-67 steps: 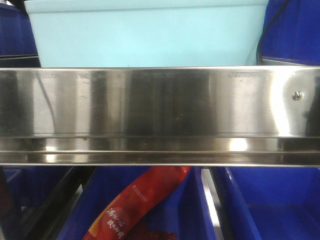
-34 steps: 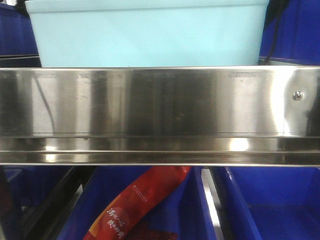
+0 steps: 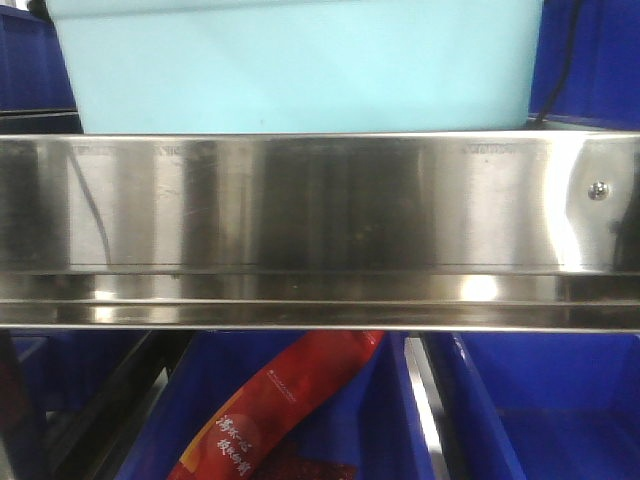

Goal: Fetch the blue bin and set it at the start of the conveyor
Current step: 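Lift the light-blue bin with both grippers and pull it off the shelf, then hold the bin in both grippers while the base backs away from the rack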

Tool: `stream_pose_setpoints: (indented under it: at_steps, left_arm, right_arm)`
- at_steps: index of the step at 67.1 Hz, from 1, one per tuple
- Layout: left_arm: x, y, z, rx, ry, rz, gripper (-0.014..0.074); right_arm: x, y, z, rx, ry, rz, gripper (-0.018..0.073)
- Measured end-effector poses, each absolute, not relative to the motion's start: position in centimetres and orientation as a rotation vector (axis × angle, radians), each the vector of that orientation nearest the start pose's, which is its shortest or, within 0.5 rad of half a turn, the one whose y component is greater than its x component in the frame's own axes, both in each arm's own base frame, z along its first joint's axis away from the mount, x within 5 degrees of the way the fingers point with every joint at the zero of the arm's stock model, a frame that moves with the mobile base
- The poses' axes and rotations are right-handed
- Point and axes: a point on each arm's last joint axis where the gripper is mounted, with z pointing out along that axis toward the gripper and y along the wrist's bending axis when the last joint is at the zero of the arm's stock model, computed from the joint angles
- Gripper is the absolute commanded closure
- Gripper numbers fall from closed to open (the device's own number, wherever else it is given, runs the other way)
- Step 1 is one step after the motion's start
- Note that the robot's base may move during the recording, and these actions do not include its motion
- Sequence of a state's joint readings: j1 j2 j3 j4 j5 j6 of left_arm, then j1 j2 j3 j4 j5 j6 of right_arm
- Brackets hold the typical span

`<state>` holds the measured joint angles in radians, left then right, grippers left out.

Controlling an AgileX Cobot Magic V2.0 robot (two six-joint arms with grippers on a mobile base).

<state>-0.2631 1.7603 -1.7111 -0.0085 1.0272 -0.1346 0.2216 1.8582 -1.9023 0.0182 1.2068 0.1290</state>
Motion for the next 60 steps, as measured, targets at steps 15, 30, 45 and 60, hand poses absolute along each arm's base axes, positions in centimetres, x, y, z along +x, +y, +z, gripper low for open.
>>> stream_pose_setpoints:
  at_steps: [15, 30, 45, 60]
  left_arm:
    - [34.1, -9.5, 40.4, 0.159, 2.423, -0.207, 0.0708]
    - [28.8, -8.1, 46.3, 0.148, 2.231, -0.243, 0.0708]
    - [26.7, -7.6, 48.6, 0.143, 2.126, -0.262, 0.0708]
    - [27.2, -7.7, 48.3, 0.144, 2.138, -0.26, 0.0708]
  right_arm:
    - [36.3, 8.5, 40.7, -0.119, 2.531, 0.165, 0.0712]
    - [31.9, 8.5, 45.8, -0.142, 2.374, 0.222, 0.0712]
    - [30.2, 8.2, 47.9, -0.136, 2.276, 0.25, 0.0712]
    - [30.3, 8.3, 47.8, -0.137, 2.28, 0.249, 0.0712]
